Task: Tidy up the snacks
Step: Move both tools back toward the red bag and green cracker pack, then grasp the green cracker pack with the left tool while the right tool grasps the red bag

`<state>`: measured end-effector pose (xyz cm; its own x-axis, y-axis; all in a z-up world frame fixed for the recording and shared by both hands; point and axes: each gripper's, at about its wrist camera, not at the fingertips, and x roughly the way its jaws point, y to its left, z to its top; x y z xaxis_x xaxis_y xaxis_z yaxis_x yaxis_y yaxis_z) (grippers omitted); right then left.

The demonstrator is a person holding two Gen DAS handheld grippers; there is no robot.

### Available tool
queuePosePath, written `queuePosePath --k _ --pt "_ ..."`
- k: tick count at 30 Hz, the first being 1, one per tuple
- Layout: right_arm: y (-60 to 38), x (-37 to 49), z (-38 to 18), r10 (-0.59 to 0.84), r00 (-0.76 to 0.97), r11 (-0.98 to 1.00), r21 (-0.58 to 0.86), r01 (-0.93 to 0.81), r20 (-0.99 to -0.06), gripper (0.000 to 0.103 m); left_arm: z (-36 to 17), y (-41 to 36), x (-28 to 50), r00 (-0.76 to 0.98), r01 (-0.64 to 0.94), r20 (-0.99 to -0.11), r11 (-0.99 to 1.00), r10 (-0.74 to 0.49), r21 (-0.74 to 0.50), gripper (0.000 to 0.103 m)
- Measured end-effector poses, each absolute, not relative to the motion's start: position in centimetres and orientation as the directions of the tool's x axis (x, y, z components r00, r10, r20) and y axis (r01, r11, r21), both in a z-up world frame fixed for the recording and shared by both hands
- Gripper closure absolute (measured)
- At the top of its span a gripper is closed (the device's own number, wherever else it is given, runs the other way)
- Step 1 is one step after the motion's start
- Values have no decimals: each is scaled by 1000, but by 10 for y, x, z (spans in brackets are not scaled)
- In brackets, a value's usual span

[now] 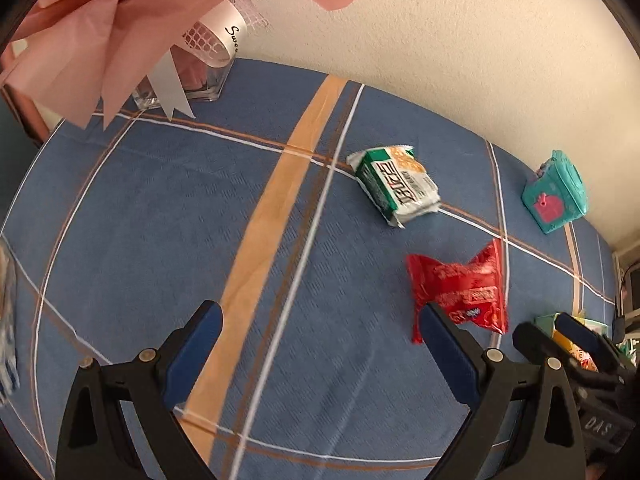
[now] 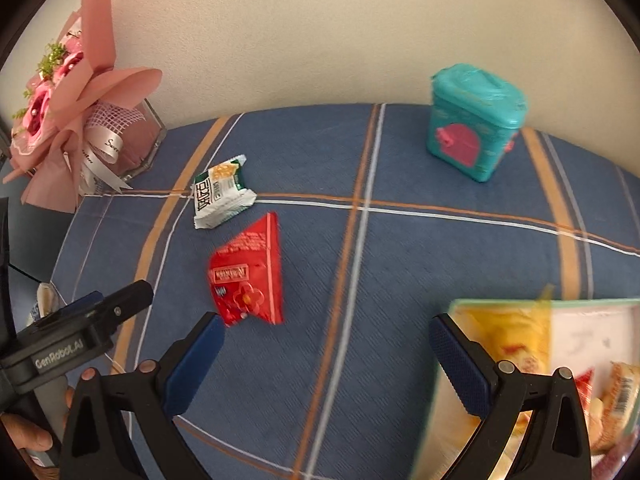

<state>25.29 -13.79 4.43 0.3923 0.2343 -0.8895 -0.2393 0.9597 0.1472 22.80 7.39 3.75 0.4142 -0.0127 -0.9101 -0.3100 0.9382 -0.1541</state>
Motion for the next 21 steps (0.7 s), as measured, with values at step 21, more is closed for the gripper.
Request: queuePosePath --k 21 --pt "-80 289 7 302 293 928 210 -307 -907 22 21 111 258 402 -339 -912 912 -81 -231 5"
